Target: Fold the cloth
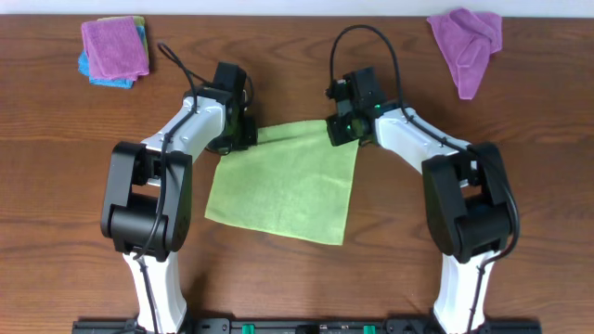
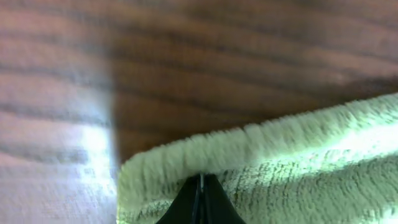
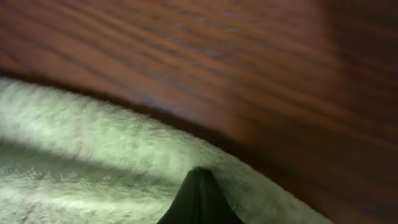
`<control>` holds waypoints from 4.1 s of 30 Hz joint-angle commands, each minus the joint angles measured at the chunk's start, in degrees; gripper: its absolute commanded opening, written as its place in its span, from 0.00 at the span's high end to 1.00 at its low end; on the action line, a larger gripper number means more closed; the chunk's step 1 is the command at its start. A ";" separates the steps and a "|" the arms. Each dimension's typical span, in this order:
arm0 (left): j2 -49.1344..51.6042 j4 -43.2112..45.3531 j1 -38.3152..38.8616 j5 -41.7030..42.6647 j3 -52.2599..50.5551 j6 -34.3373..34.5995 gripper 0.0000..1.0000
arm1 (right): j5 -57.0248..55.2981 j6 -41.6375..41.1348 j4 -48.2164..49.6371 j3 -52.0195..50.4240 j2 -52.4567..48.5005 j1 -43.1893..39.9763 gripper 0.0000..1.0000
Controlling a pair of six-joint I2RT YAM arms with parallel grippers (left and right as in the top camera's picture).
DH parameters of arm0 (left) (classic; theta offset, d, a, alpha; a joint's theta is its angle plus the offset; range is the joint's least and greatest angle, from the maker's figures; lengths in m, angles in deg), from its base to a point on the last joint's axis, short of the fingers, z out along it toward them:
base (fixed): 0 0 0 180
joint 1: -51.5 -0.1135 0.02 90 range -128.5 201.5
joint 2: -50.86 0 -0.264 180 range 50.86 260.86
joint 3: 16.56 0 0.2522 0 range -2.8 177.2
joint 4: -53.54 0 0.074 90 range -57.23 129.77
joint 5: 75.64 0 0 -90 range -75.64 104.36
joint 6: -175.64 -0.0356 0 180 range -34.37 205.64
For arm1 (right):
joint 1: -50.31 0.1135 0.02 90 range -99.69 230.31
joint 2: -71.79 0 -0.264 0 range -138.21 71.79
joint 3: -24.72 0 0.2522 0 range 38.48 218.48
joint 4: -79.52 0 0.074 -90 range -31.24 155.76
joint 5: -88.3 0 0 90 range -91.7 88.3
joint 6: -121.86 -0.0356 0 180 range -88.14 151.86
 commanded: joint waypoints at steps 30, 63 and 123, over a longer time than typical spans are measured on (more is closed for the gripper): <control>2.16 -9.84 0.31 -11.87 24.30 -7.48 0.94 | -1.25 2.99 -43.56 40.68 -2.05 -0.02 0.99; -29.53 -1.36 -24.00 26.73 -27.47 -13.75 0.94 | 20.00 -22.18 -9.20 -48.41 56.65 4.26 0.98; -14.25 -3.15 -23.71 36.94 -29.68 -18.34 0.94 | 29.90 -25.44 25.68 -61.31 38.01 -3.80 0.99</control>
